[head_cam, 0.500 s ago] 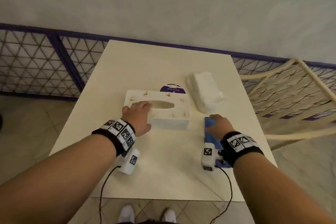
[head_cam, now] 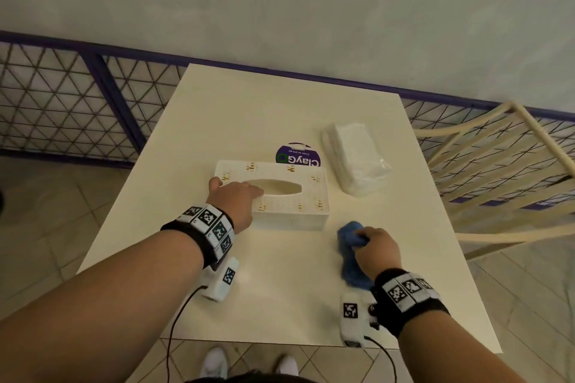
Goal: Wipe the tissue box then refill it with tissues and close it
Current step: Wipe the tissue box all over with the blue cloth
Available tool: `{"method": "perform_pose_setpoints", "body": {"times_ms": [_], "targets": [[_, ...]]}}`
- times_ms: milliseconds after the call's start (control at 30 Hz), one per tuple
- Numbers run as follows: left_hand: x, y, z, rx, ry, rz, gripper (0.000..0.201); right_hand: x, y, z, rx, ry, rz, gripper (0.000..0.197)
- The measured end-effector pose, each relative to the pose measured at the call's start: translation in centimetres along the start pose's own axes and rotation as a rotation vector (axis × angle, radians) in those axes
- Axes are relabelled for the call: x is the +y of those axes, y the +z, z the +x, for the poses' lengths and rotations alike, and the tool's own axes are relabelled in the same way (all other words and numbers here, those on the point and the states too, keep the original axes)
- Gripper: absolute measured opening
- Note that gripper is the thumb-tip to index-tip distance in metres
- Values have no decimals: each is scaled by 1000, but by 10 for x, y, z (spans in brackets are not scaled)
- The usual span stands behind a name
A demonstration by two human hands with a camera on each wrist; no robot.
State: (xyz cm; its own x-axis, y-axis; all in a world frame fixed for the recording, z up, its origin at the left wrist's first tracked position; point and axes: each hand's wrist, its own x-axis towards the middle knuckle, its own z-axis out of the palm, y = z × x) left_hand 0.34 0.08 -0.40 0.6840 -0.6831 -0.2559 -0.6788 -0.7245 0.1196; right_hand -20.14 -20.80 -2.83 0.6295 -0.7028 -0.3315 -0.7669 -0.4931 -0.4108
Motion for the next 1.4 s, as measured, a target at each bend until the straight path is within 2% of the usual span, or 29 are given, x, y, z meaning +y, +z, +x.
{"method": "perform_pose_setpoints", "body": {"times_ms": [100, 167, 267, 400, 433, 500, 567, 733, 800, 900, 967, 1067, 1133, 1200, 1267, 1367, 1400], "targets": [[-1, -3, 0, 20, -23, -77, 64, -35, -11, -17, 266, -251, 202, 28], [-1, -2, 1, 25, -31, -118, 72, -71, -10, -23, 295, -445, 246, 36], [-3, 0, 2, 39, -47, -150, 78, -117, 7, -15, 158, -620, 203, 41], [-2, -2, 2, 64, -35, -116, 65, -146, 51, -1, -93, -755, -182, 47], [-1, -2, 2, 51, -32, -123, 65, -145, 60, 2, -160, -743, -256, 48], [-2, -3, 2, 44, -23, -104, 68, -132, 64, 13, -205, -740, -284, 48], [-4, -3, 2, 28, -16, -88, 75, -110, 51, 22, -185, -728, -283, 51], [-6, -1, 5, 9, 2, -139, 79, -64, 11, 21, -95, -554, -261, 50], [-7, 0, 6, 13, -1, -140, 79, -79, 11, 16, -128, -549, -324, 54], [-6, 1, 8, 30, -7, -105, 76, -120, 22, 8, -314, -606, -455, 65], [-5, 0, 9, 35, -8, -62, 71, -137, 27, 2, -366, -623, -464, 71], [-5, -1, 8, 17, 6, -44, 72, -130, 17, 11, -412, -613, -570, 86], [-6, -1, 8, 6, 13, -48, 74, -107, 3, 21, -427, -558, -631, 85], [-7, -1, 7, 2, 12, -64, 74, -86, -14, 25, -382, -513, -520, 66], [-7, 0, 7, -7, 6, -76, 74, -76, -28, 23, -273, -442, -387, 45], [-7, 0, 6, -14, -2, -99, 73, -82, -50, 21, -140, -240, -2, 43], [-7, -1, 6, -18, -5, -104, 73, -88, -57, 22, -52, -255, 128, 46]]}}
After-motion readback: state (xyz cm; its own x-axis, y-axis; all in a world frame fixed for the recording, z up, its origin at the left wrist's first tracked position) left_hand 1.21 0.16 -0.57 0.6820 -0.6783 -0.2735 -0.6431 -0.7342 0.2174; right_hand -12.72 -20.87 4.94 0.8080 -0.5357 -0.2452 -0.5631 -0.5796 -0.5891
